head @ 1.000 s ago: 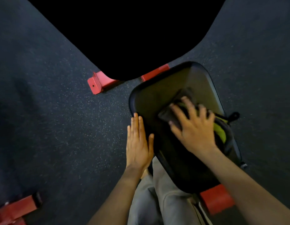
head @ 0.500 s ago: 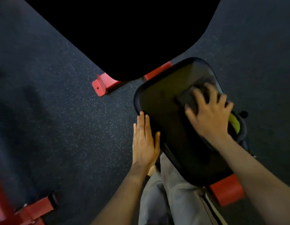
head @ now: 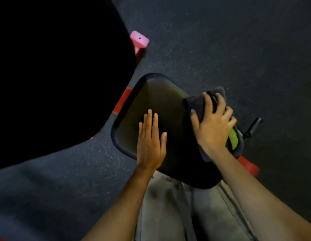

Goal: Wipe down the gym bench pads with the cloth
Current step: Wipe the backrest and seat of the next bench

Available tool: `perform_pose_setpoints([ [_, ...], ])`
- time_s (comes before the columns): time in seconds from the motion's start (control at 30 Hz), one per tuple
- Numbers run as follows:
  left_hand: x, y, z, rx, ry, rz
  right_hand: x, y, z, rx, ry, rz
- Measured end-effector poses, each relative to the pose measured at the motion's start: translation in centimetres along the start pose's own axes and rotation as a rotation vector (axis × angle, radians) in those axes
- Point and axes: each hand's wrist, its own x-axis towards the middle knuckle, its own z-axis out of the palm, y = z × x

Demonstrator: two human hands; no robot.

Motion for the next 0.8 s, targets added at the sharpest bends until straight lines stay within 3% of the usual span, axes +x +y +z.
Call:
perform_pose_setpoints([
  [0.1,2.9,0.0,-0.1,0.003,-0.072,0.163,-3.9,-0.5,0.8,-0.008,0.018,0.03],
  [0.2,5.0,-0.9,-0.6,-0.007,-0.125,0.307,-10.4,-3.0,1.3,-0.016,0.0,0.178],
  [0.37,6.9,-1.8,-1.5,0.008,-0.181,0.465,-6.2,-4.0,1.8,-0.012,0.04,0.032],
  [0.4,6.8,-2.0,-1.8,0.015,-0.192,0.493,-5.2,-3.2,1.7,-0.005,0.054,0.093],
  [0.47,6.7,-2.1,-2.0,0.026,-0.245,0.585,-5.2,-1.4,1.4,0.019,0.095,0.385],
  [0.6,5.7,-2.0,-1.6,0.083,-0.369,0.788,-10.9,-3.0,2.7,0.046,0.174,0.878],
  [0.67,5.2,-1.5,-1.0,0.103,-0.424,0.865,-13.4,-5.6,3.5,0.031,0.177,0.856],
  [0.8,4.9,-1.3,0.1,0.156,-0.452,0.934,-12.5,-5.5,3.6,0.038,0.184,0.501],
])
